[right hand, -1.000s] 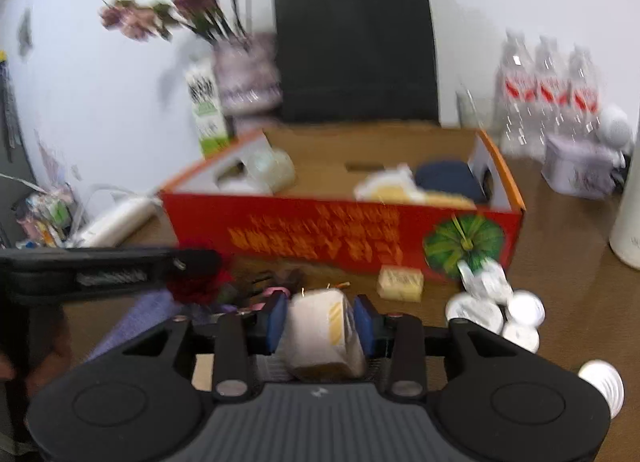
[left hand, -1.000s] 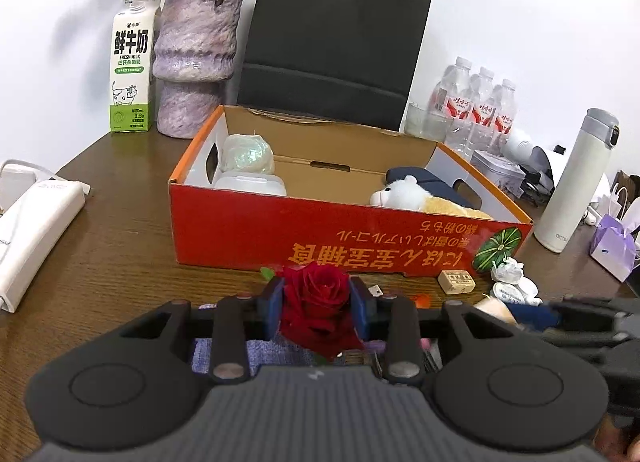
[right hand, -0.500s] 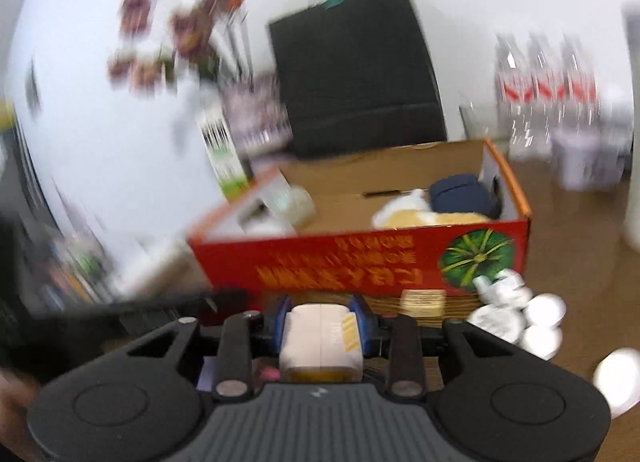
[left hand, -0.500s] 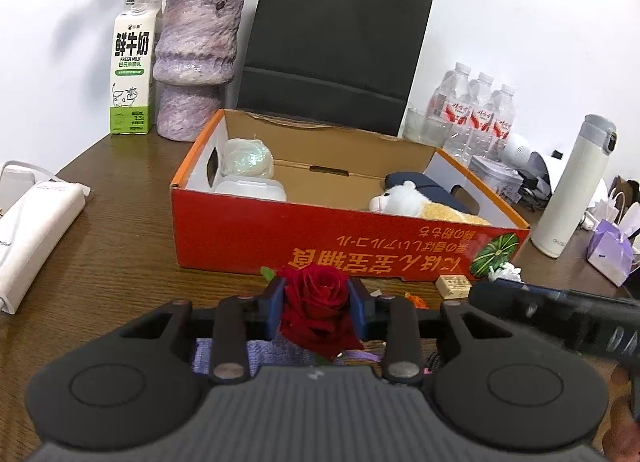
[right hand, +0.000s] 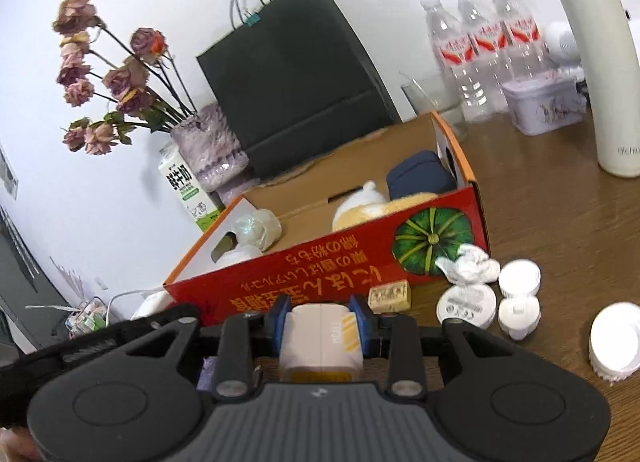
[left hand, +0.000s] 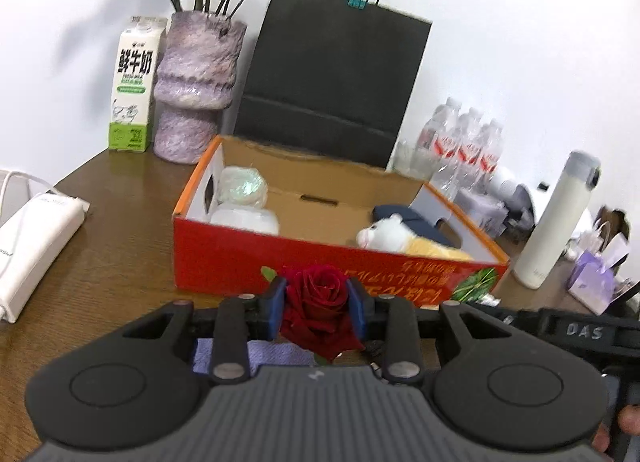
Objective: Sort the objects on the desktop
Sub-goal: 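Lower the rose into the box with the left tool while the right tool drops the charger there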
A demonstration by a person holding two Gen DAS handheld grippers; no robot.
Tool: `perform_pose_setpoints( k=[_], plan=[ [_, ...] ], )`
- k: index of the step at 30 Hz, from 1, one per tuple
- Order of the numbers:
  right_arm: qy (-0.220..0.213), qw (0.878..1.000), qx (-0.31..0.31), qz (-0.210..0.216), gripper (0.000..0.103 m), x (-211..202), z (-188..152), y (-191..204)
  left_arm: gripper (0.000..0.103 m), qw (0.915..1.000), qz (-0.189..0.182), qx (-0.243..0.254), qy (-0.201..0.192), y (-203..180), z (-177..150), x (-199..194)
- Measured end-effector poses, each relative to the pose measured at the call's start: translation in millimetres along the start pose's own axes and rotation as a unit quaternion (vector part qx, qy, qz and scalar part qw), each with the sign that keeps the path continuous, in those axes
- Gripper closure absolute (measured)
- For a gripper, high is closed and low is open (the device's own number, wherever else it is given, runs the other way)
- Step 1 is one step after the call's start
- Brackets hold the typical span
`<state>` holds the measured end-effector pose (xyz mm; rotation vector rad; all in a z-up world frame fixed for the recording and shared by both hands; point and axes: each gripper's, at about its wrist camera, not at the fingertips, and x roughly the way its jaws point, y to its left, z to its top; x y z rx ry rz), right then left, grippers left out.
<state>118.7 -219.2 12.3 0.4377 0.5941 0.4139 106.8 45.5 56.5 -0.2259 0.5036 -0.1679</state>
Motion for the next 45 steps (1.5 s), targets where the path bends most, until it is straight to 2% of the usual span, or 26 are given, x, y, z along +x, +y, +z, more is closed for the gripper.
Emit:
perform_pose_setpoints(
  k=[3,6,8,9,11,14,17,19,20,22,23,25,28,29,30,31,34,36,37,38,39,40,42,43,45],
  plan=[
    [-0.016,1.000,0.009,0.025,0.072,-8.2,2.4,0.7,0.070,0.9997,0.011,0.020,0.006,-5.8,-2.6,3.6],
    [-0.019,1.000,0.002,0.017,0.072,-7.7,2.6,3.0,0.070,0.9996,0.012,0.022,0.010,-7.1,-2.4,3.1],
    [-0.016,1.000,0.002,0.013,0.072,-3.7,2.2,3.9,0.070,0.9997,0.003,0.021,-0.012,-5.9,1.2,-6.4],
    [-0.014,1.000,0.008,0.008,0.072,-3.8,3.5,4.9,0.070,0.9995,0.012,0.022,-0.021,-6.3,4.0,-9.4],
    [-0.029,1.000,0.006,0.009,0.072,-13.8,10.6,10.0,0.070,0.9991,0.039,0.015,0.001,-8.9,20.5,-11.7],
    [-0.033,0.999,-0.003,-0.008,0.072,-19.6,50.6,24.1,0.069,0.9996,0.023,0.018,0.006,-13.9,63.7,-11.2],
    [-0.024,0.999,-0.019,-0.014,0.072,11.6,108.3,39.2,0.069,0.9956,0.051,0.076,0.019,-28.6,112.8,35.0],
    [0.010,1.000,-0.007,-0.028,0.072,58.3,141.9,43.0,0.069,0.9936,0.056,0.081,0.055,-30.8,136.6,85.4],
    [0.025,0.999,-0.005,-0.037,0.072,81.0,153.5,43.3,0.069,0.9911,0.059,0.077,0.090,-28.7,146.7,118.2],
    [0.054,0.996,-0.008,-0.066,0.074,129.3,171.7,44.8,0.069,0.9863,0.082,0.077,0.121,-22.4,153.2,159.9],
    [0.057,0.995,-0.017,-0.078,0.088,144.8,174.7,46.2,0.069,0.9829,0.097,0.085,0.131,-18.4,153.2,179.7],
    [0.072,0.992,-0.036,-0.101,0.090,182.5,182.1,48.5,0.068,0.9764,0.117,0.109,0.145,-12.3,149.7,207.5],
    [0.089,0.983,-0.075,-0.144,0.091,221.2,178.9,48.3,0.063,0.9745,0.121,0.112,0.153,-0.8,142.5,232.4],
    [0.097,0.979,-0.090,-0.158,0.091,228.9,175.9,48.8,0.057,0.9754,0.113,0.109,0.155,1.8,141.8,234.9],
    [0.097,0.978,-0.096,-0.160,0.089,231.4,172.7,49.0,0.048,0.9779,0.099,0.105,0.151,3.8,141.2,237.0],
    [0.097,0.977,-0.103,-0.156,0.087,232.4,169.9,48.4,0.044,0.9793,0.088,0.104,0.149,4.9,139.7,237.5],
    [0.109,0.968,-0.131,-0.182,0.087,234.4,164.6,44.4,0.038,0.9822,0.088,0.099,0.133,8.5,143.8,235.3],
    [0.100,0.970,-0.115,-0.189,0.080,225.9,167.9,41.5,0.032,0.9853,0.096,0.077,0.118,15.4,149.7,228.7],
    [0.090,0.976,-0.102,-0.172,0.065,218.7,170.9,40.9,0.031,0.9876,0.092,0.064,0.110,18.8,152.6,225.3],
    [0.082,0.981,-0.089,-0.150,0.043,215.9,174.0,41.6,0.030,0.9895,0.086,0.052,0.104,22.7,155.6,221.4],
    [0.082,0.986,-0.073,-0.126,0.035,214.5,177.1,42.0,0.030,0.9899,0.087,0.047,0.102,24.9,158.1,218.7],
    [0.086,0.988,-0.060,-0.109,0.032,217.1,179.0,43.6,0.030,0.9896,0.092,0.045,0.101,26.2,160.1,215.7],
    [0.098,0.988,-0.063,-0.099,0.036,228.2,176.7,48.7,0.031,0.9871,0.113,0.049,0.102,25.3,163.9,209.4],
    [0.104,0.986,-0.071,-0.109,0.036,237.3,173.7,51.5,0.029,0.9850,0.127,0.054,0.103,24.1,164.9,204.9],
    [0.118,0.978,-0.101,-0.136,0.056,250.3,164.7,54.6,0.028,0.9859,0.126,0.056,0.095,24.7,166.2,193.9]
  ],
)
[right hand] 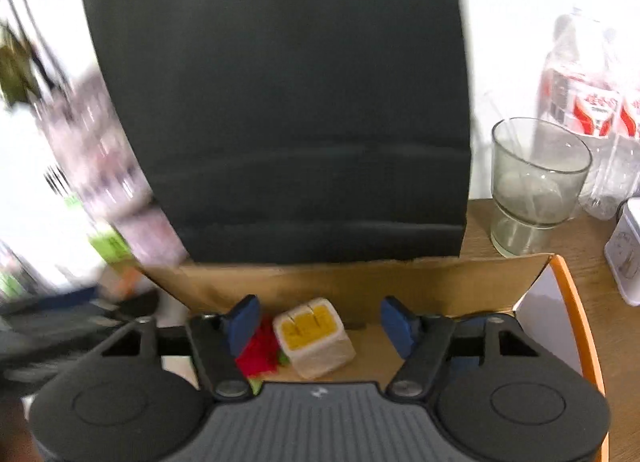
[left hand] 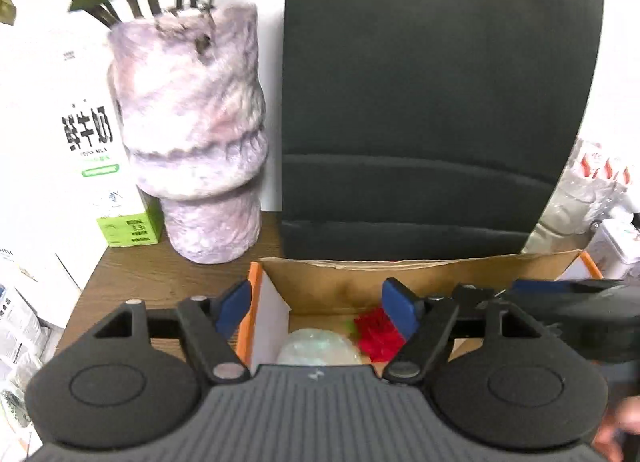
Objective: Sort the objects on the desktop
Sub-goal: 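Lower the rose into the box with the left tool while the right tool drops the charger there, then move both tools back toward the cables and beige pouch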
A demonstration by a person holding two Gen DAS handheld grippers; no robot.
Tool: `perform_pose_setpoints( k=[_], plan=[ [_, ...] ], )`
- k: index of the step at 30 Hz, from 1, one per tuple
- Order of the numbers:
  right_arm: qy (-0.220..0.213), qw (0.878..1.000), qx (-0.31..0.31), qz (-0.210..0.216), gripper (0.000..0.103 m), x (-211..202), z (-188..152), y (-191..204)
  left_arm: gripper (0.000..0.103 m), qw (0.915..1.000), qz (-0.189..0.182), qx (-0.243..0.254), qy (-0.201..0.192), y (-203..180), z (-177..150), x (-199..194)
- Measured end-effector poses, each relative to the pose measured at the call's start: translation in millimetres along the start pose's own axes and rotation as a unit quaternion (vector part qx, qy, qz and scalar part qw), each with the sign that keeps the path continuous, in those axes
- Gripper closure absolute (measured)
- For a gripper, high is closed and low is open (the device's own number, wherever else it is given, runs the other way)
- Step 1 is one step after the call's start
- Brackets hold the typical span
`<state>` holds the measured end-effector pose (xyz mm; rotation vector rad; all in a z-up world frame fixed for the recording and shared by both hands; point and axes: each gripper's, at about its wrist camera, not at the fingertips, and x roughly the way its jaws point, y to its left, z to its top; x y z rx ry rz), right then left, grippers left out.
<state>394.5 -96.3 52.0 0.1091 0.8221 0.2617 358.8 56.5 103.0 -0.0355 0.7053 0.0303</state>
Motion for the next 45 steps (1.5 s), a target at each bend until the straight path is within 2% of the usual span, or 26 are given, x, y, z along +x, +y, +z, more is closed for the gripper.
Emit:
perform_pose_setpoints(
  k=[1,2,3,4,5,6,9,11,12,14,17,19,22,23,25,27,30,33,35,40,45],
  plan=[
    [0.001,1.000,-0.017,-0.005,0.071,3.9,-5.2,3.1,0.028,1.0000,-0.002,-0.003,-0.004,2.0,-1.5,-6.2],
    [-0.009,1.000,-0.017,0.008,0.075,0.6,-9.8,0.3,0.028,0.9999,0.001,-0.010,-0.008,3.8,-4.1,-14.5],
    [-0.010,1.000,-0.014,0.005,0.075,-3.8,-12.8,-1.6,0.028,0.9997,0.005,-0.022,-0.014,6.5,-8.3,-22.6],
    [-0.013,1.000,-0.010,-0.006,0.081,-9.9,-16.3,-3.8,0.028,0.9991,0.001,-0.038,-0.020,8.1,-13.8,-30.9],
    [-0.022,1.000,-0.017,-0.011,0.089,-16.3,-20.4,-5.7,0.028,0.9985,-0.012,-0.050,-0.020,8.0,-21.2,-39.7],
    [-0.024,0.999,-0.023,-0.013,0.090,-20.6,-24.8,-7.4,0.028,0.9979,-0.021,-0.058,-0.019,7.0,-27.8,-45.5],
    [0.020,0.999,-0.025,-0.037,0.085,-19.7,-33.3,-15.5,0.028,0.9970,-0.037,-0.065,-0.019,-3.6,-51.6,-65.5],
    [0.028,0.999,-0.018,-0.011,0.084,-33.9,-41.7,-20.4,0.028,0.9964,-0.047,-0.067,-0.021,-9.7,-72.4,-82.0],
    [0.015,1.000,-0.010,0.000,0.079,-47.5,-44.4,-22.3,0.028,0.9958,-0.052,-0.072,-0.025,-11.0,-82.5,-90.7],
    [-0.021,1.000,0.004,0.008,0.057,-81.7,-47.4,-25.9,0.028,0.9941,-0.055,-0.088,-0.031,-10.5,-106.1,-112.0],
    [-0.077,0.997,0.008,0.016,0.049,-135.8,-66.1,-27.0,0.026,0.9920,-0.064,-0.103,-0.035,-5.7,-143.5,-142.4],
    [-0.102,0.994,0.006,0.032,0.043,-171.9,-92.8,-27.7,0.023,0.9933,-0.067,-0.086,-0.040,-7.4,-169.5,-166.1],
    [-0.115,0.992,-0.006,0.042,0.033,-215.5,-146.1,-24.9,0.019,0.9958,-0.064,-0.048,-0.045,-11.3,-208.7,-194.1],
    [-0.113,0.993,-0.013,0.044,0.026,-226.8,-167.2,-23.7,0.018,0.9964,-0.063,-0.034,-0.046,-13.2,-223.5,-203.6],
    [-0.098,0.994,-0.029,0.048,0.020,-241.2,-205.9,-20.3,0.017,0.9976,-0.048,-0.016,-0.046,-17.1,-252.5,-222.1],
    [-0.073,0.995,-0.038,0.055,0.021,-253.3,-243.8,-20.8,0.013,0.9972,-0.050,0.004,-0.056,-21.4,-280.2,-237.3],
    [-0.076,0.995,-0.048,0.052,0.020,-269.1,-287.7,-22.8,0.012,0.9964,-0.058,0.036,-0.050,-28.9,-311.0,-249.8],
    [-0.070,0.994,-0.081,0.032,0.020,-284.7,-325.8,-20.3,0.011,0.9967,-0.053,0.046,-0.040,-30.8,-326.5,-253.1],
    [-0.086,0.991,-0.107,0.004,0.020,-299.1,-346.7,-18.1,0.008,0.9970,-0.055,0.039,-0.038,-28.7,-333.0,-255.2],
    [-0.081,0.992,-0.100,0.004,0.020,-307.3,-368.3,-19.4,0.007,0.9971,-0.060,0.037,-0.028,-32.4,-340.4,-256.6],
    [-0.078,0.990,-0.117,-0.021,0.020,-301.0,-370.6,-18.0,0.005,0.9959,-0.067,0.052,-0.032,-39.1,-340.4,-256.7]
  ],
)
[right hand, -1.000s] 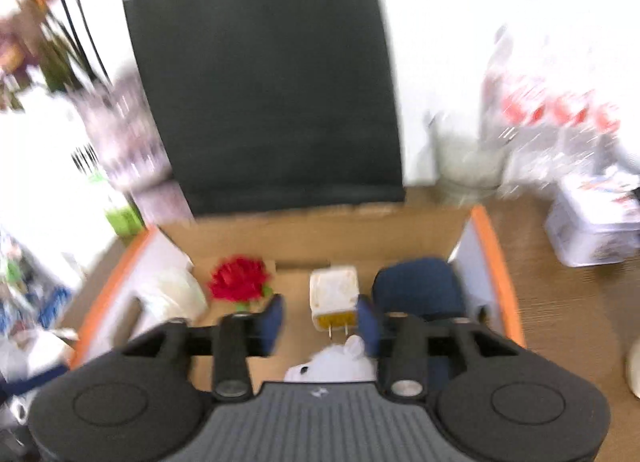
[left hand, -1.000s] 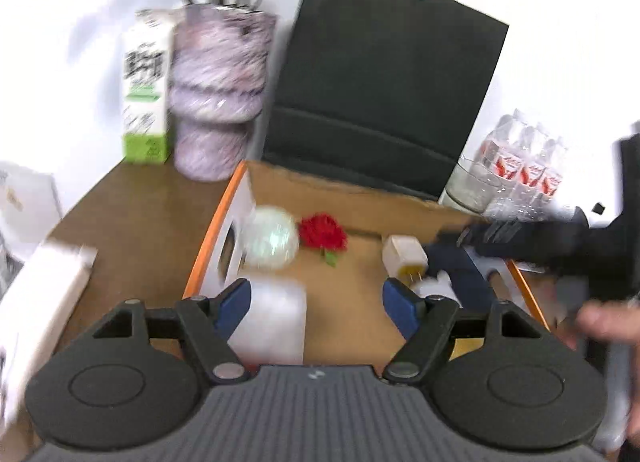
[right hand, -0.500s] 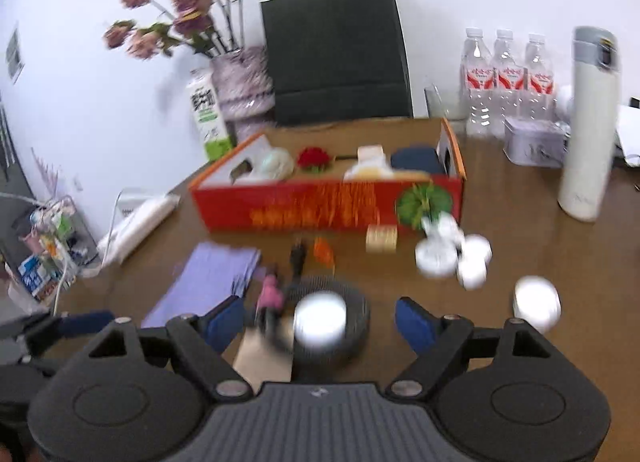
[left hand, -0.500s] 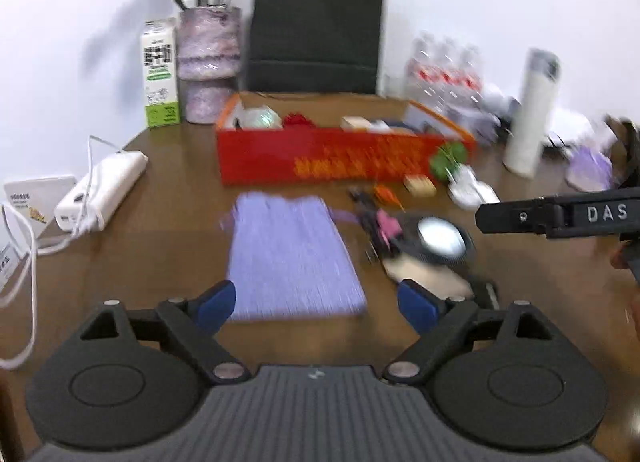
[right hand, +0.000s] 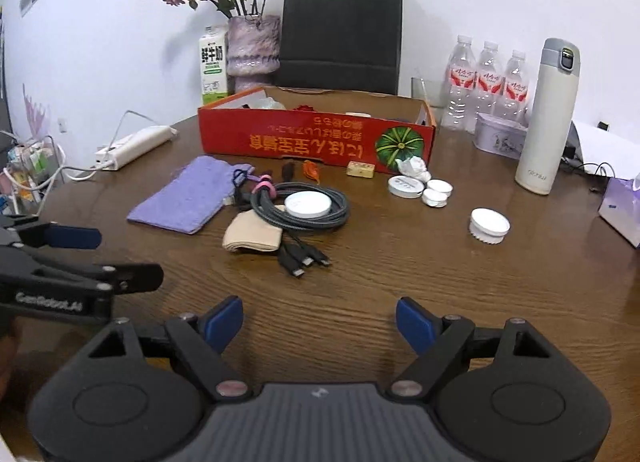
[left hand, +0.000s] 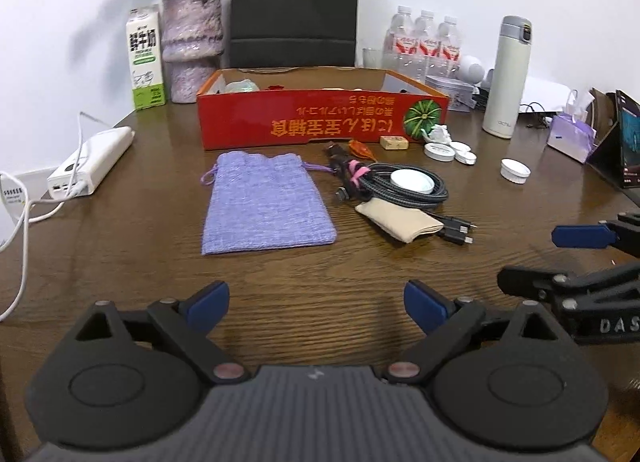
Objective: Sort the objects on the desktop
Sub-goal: 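Move both tools back toward the cables and beige pouch, then grasp the pink-tied braided cable with the right tool while the left tool grasps a small beige item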
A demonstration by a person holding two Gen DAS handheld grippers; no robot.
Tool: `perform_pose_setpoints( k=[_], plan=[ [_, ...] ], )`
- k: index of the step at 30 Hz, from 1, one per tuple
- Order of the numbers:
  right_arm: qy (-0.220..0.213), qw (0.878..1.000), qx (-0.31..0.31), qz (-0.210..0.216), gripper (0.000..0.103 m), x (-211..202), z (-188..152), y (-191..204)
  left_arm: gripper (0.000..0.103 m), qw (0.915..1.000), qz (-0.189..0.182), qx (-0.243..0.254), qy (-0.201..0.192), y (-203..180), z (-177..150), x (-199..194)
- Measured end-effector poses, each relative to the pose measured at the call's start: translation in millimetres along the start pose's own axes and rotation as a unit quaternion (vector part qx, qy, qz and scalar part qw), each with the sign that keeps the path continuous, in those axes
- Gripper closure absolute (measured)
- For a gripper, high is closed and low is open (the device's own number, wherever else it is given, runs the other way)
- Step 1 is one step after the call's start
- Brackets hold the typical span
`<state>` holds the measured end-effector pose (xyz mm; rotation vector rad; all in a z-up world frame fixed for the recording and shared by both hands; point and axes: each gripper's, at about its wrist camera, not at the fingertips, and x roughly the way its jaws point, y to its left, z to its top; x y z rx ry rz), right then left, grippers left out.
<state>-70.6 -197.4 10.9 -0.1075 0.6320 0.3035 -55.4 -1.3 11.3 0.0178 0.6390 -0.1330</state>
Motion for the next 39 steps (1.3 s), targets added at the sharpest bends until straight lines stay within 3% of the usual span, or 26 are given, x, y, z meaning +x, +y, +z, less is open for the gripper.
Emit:
perform_pose_setpoints(
  k=[11,18,21,22,24,28,30,32,35,39],
  plan=[
    [-0.004,0.999,0.037,-0.007,0.021,17.0,10.6,-24.2,0.004,0.9995,-0.026,0.017,0.009,-9.5,10.4,14.3],
    [-0.022,0.998,0.057,-0.001,0.028,25.1,27.5,-38.9,0.005,0.9982,-0.056,0.011,0.016,-12.2,25.4,34.4],
    [-0.026,0.998,0.062,0.012,0.029,33.3,36.6,-41.7,0.008,0.9958,-0.088,-0.012,0.024,-12.5,37.4,45.2],
    [-0.027,0.997,0.066,0.016,0.031,37.5,41.0,-42.4,0.010,0.9943,-0.102,-0.019,0.024,-13.6,41.0,48.7],
    [-0.032,0.997,0.071,0.028,0.033,44.8,51.2,-42.2,0.030,0.9929,-0.116,-0.014,0.025,-18.9,45.5,57.3],
    [-0.028,0.995,0.067,0.066,0.036,60.6,68.7,-34.4,0.048,0.9947,-0.099,0.011,0.025,-30.5,48.7,71.7],
    [-0.022,0.995,0.052,0.087,0.041,66.9,72.0,-26.8,0.078,0.9942,-0.105,0.012,0.022,-30.4,48.8,72.9],
    [-0.013,0.994,0.040,0.104,0.048,74.6,74.3,-16.9,0.090,0.9934,-0.112,0.017,0.022,-30.3,48.1,71.4],
    [-0.004,0.994,0.014,0.112,0.063,82.1,76.3,-0.6,0.095,0.9944,-0.101,0.022,0.023,-25.5,46.0,59.6],
    [0.014,0.992,-0.017,0.128,0.073,87.6,74.9,16.4,0.095,0.9944,-0.099,0.033,0.017,-17.5,40.2,39.8]
  ],
)
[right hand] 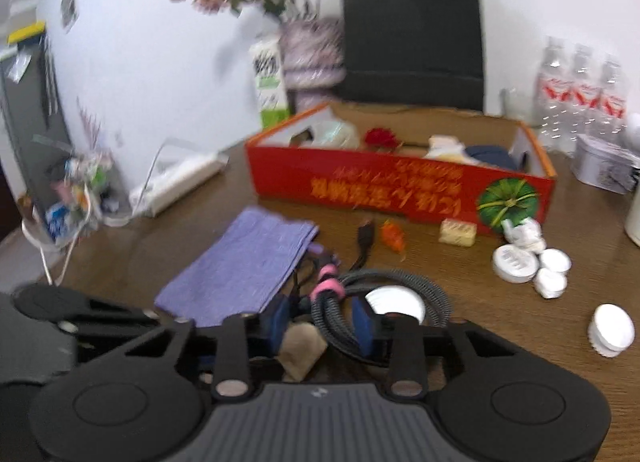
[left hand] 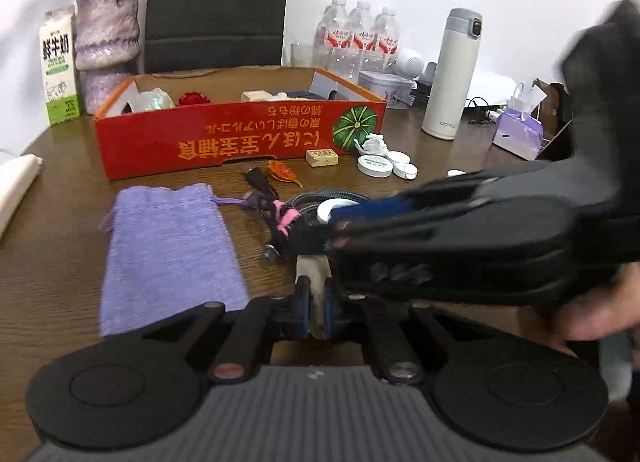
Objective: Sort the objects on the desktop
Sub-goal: 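Grasp the pink-tied braided cable with the right tool while the left tool grasps a small beige item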
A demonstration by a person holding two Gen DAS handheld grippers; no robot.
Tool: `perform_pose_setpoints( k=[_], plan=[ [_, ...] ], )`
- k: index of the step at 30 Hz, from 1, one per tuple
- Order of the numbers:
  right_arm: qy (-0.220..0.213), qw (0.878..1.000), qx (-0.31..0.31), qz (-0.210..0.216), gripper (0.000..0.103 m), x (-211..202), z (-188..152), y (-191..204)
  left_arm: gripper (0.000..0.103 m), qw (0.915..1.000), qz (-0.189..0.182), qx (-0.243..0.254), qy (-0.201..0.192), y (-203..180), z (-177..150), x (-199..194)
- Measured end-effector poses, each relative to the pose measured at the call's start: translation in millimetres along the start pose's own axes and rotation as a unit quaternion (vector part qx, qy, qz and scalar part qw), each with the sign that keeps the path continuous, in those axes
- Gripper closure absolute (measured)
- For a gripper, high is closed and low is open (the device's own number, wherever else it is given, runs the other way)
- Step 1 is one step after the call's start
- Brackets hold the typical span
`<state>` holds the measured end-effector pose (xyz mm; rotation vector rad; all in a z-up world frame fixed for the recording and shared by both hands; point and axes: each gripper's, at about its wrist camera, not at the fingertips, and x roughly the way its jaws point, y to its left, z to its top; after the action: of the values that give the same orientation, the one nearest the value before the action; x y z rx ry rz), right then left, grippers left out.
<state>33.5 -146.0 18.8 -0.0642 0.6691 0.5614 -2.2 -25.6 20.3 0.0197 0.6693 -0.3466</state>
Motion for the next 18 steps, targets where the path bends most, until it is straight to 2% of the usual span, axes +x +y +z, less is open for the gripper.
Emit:
perform_pose_setpoints(
  k=[2,4,6,9,13,18],
  plan=[
    [0.018,1.000,-0.016,-0.013,0.074,10.7,-2.8,5.2,0.096,0.9999,0.005,0.004,0.008,1.6,-4.8,-4.9],
    [0.021,0.999,-0.021,-0.029,0.085,17.2,-5.3,6.0,0.096,0.9999,0.017,0.004,0.002,2.8,-8.5,-11.3],
    [0.017,1.000,-0.009,-0.022,0.091,13.7,-4.8,4.8,0.096,0.9996,0.028,-0.001,-0.008,6.5,-9.4,-20.3],
    [-0.021,0.998,-0.028,-0.045,0.092,-11.3,-4.1,16.1,0.095,0.9989,0.039,-0.018,-0.019,16.1,-7.4,-31.5],
    [-0.060,0.996,-0.030,-0.051,0.092,-55.3,0.8,20.4,0.095,0.9979,0.047,-0.033,-0.029,24.5,-4.2,-40.8],
    [-0.083,0.996,-0.014,-0.037,0.092,-95.3,2.4,20.4,0.095,0.9976,0.041,-0.033,-0.046,21.5,-2.3,-51.4]
  ],
)
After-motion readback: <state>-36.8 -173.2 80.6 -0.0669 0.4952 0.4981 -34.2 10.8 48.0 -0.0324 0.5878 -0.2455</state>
